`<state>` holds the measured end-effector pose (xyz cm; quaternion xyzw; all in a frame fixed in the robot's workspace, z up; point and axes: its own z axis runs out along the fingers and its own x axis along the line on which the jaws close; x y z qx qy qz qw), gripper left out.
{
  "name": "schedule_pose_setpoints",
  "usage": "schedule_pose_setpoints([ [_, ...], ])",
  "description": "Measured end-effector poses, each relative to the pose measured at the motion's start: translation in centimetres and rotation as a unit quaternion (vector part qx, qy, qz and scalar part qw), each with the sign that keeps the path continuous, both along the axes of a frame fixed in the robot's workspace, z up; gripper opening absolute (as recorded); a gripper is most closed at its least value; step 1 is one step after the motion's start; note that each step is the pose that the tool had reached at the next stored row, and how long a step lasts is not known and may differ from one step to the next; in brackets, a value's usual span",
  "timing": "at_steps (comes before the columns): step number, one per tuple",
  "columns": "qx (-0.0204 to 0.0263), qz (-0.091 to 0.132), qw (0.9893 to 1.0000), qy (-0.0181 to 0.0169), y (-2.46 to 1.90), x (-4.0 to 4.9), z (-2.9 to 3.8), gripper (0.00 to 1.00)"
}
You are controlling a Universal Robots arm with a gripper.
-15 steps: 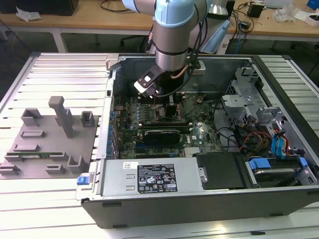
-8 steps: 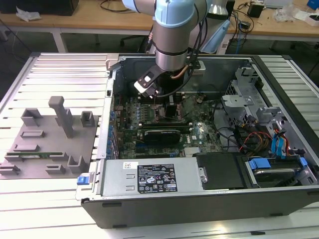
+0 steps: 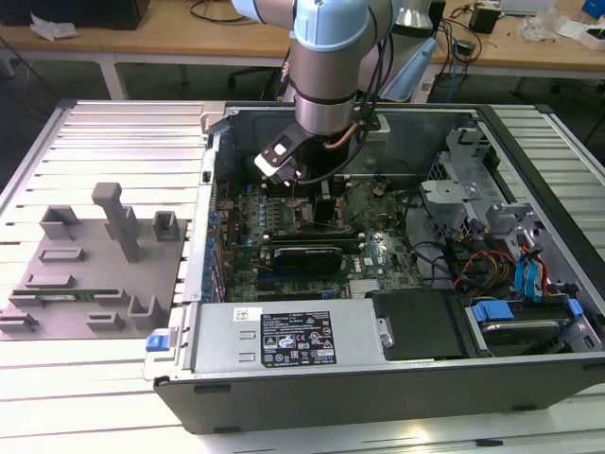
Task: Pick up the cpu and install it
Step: 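Place the cpu into insertion slot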
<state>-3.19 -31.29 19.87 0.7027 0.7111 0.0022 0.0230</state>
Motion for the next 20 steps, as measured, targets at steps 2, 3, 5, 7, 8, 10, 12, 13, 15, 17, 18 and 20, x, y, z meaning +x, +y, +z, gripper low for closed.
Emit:
schedule_pose_setpoints([
  [2, 0.0, 0.0, 1.0, 0.0, 0.0, 0.0, 0.01, 0.62],
  [3, 0.0, 0.0, 1.0, 0.0, 0.0, 0.0, 0.01, 0.62],
  [5, -0.0001, 0.0, 1.0, 0.0001, 0.0, 0.0, 0.04, 0.62],
  [7, -0.0001, 0.0, 1.0, 0.0001, -0.01, -0.01, 0.16, 0.62],
  [8, 0.0, 0.0, 1.0, 0.0, 0.0, 0.0, 0.19, 0.62],
  [10, 0.0, 0.0, 1.0, 0.0, 0.0, 0.0, 0.22, 0.62],
  [12, 0.0, 0.0, 1.0, 0.0, 0.0, 0.0, 0.24, 0.62],
  [13, 0.0, 0.0, 1.0, 0.0, 0.0, 0.0, 0.25, 0.6],
  [15, 0.0, 0.0, 1.0, 0.0, 0.0, 0.0, 0.28, 0.53],
  [17, 0.0, 0.0, 1.0, 0.0, 0.0, 0.0, 0.3, 0.53],
  [18, 0.0, 0.0, 1.0, 0.0, 0.0, 0.0, 0.31, 0.53],
  [20, -0.0001, 0.0, 1.0, 0.0001, 0.0, 0.0, 0.36, 0.53],
])
